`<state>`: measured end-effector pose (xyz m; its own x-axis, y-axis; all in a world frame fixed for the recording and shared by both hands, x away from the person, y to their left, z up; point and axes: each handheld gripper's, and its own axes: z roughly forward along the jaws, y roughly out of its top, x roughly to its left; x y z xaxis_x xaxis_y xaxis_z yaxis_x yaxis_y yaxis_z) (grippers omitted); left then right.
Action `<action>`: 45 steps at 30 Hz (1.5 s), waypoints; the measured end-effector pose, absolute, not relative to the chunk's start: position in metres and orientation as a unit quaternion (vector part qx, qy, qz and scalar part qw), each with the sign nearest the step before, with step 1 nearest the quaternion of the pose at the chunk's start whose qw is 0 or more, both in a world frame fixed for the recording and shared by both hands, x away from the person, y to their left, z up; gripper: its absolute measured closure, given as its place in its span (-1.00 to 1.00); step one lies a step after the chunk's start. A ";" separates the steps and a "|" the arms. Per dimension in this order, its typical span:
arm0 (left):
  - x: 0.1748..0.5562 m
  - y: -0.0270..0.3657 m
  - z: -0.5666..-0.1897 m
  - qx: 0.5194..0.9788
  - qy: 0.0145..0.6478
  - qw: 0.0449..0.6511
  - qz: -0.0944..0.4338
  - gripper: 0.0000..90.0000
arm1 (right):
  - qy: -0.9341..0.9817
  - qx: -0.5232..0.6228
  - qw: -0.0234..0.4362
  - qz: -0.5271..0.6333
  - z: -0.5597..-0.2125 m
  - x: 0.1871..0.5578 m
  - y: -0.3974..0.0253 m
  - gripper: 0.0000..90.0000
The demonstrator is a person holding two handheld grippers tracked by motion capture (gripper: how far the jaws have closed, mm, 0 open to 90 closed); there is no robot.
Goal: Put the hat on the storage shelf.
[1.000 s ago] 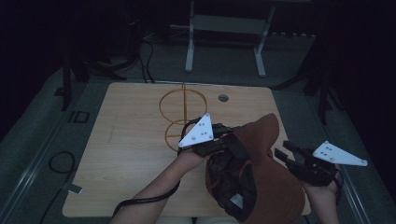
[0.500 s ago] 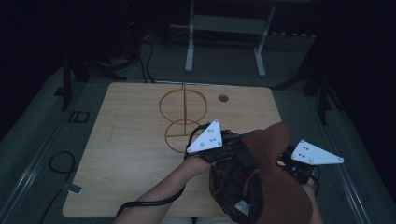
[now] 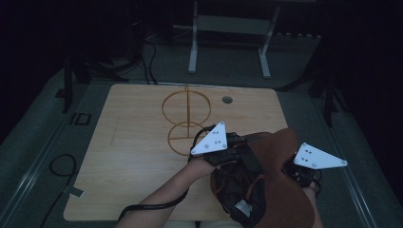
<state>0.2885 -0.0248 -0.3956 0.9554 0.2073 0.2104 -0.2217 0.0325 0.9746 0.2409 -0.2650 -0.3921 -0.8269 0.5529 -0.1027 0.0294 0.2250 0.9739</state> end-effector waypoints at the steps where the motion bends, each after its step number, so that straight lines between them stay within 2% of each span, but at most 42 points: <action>1: 0.288 -0.025 -0.395 0.680 -0.007 0.718 0.150 0.91 | 0.749 0.194 0.216 0.595 -0.392 0.241 -0.266 0.97; 8: 0.286 -0.024 -0.394 0.684 -0.008 0.712 0.161 0.76 | 0.745 0.204 0.207 0.601 -0.393 0.242 -0.270 0.98; 13: 0.284 -0.022 -0.391 0.689 -0.013 0.706 0.164 0.56 | 0.731 0.220 0.202 0.614 -0.391 0.243 -0.278 0.98; 17: 0.279 -0.024 -0.388 0.688 -0.014 0.699 0.193 0.47 | 0.723 0.224 0.199 0.622 -0.389 0.243 -0.282 0.98; 19: 0.279 -0.023 -0.387 0.687 -0.003 0.698 0.200 0.28 | 0.722 0.228 0.204 0.621 -0.387 0.243 -0.282 0.98; 22: 0.279 -0.020 -0.387 0.688 0.007 0.694 0.210 0.19 | 0.717 0.231 0.211 0.623 -0.384 0.242 -0.285 0.98; 28: 0.278 -0.014 -0.385 0.697 0.036 0.677 0.233 -0.12 | 0.699 0.243 0.218 0.636 -0.378 0.243 -0.295 0.98; 38: 0.271 0.021 -0.378 0.707 0.074 0.662 0.237 -0.21 | 0.676 0.270 0.236 0.644 -0.372 0.250 -0.312 0.98; 44: 0.265 0.052 -0.377 0.722 0.115 0.641 0.233 -0.41 | 0.665 0.289 0.242 0.644 -0.369 0.260 -0.316 0.98; 45: 0.263 0.057 -0.378 0.724 0.122 0.637 0.235 -0.51 | 0.663 0.289 0.243 0.646 -0.368 0.262 -0.316 0.98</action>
<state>0.2631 0.0573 -0.3779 0.8600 0.4758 0.1843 -0.1224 -0.1583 0.9798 0.2617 -0.3159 -0.3678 -0.7143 0.6979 0.0512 0.0698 -0.0018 0.9976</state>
